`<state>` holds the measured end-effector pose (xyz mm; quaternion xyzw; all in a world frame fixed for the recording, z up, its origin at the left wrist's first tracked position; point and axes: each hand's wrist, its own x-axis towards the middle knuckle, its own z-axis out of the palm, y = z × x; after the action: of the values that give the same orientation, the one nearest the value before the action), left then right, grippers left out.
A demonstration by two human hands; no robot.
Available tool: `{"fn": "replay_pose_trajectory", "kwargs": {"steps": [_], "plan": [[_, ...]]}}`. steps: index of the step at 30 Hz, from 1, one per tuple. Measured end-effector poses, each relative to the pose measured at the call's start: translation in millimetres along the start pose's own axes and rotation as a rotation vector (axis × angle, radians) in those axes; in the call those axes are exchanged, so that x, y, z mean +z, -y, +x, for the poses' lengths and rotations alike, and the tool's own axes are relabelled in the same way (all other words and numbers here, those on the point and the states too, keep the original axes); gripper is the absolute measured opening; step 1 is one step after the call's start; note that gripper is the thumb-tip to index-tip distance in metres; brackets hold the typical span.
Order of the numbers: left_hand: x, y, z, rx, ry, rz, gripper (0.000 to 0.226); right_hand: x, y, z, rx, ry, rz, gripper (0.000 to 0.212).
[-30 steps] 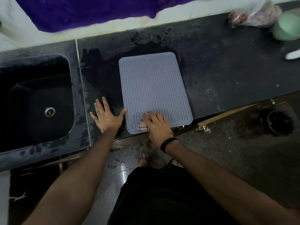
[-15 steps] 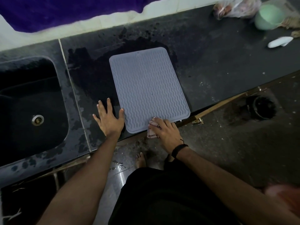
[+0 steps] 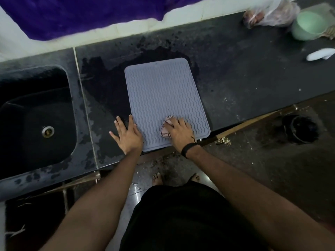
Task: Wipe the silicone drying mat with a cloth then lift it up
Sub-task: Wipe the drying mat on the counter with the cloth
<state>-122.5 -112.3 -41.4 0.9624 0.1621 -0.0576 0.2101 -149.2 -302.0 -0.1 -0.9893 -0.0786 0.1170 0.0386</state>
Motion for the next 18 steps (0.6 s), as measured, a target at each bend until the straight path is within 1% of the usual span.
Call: {"fn": "replay_pose_trajectory", "kwargs": {"steps": [3, 8, 11, 13, 14, 15, 16, 18], "plan": [[3, -3, -3, 0.005, -0.025, 0.026, 0.052, 6, -12, -29, -0.078, 0.025, -0.03, 0.066], [8, -5, -3, 0.005, -0.065, 0.046, 0.055, 5, -27, -50, -0.115, 0.03, -0.035, 0.063], [12, -4, -2, 0.03, -0.092, 0.059, 0.057, -6, -33, -36, -0.055, -0.077, 0.058, 0.058], [13, -3, -1, 0.034, -0.088, 0.062, 0.057, -15, -33, -16, 0.0, -0.184, 0.115, 0.062], [13, -3, 0, 0.036, -0.081, 0.064, 0.057, -19, -32, -4, 0.015, -0.21, 0.125, 0.064], [13, -3, 0, 0.041, -0.072, 0.069, 0.057, -22, -29, 7, 0.022, -0.203, 0.133, 0.065], [13, -3, 1, 0.049, -0.066, 0.076, 0.058, -24, -26, 15, 0.019, -0.16, 0.136, 0.064], [11, -3, 2, 0.066, -0.065, 0.082, 0.061, -19, -20, 22, -0.002, -0.028, 0.118, 0.063]]}}
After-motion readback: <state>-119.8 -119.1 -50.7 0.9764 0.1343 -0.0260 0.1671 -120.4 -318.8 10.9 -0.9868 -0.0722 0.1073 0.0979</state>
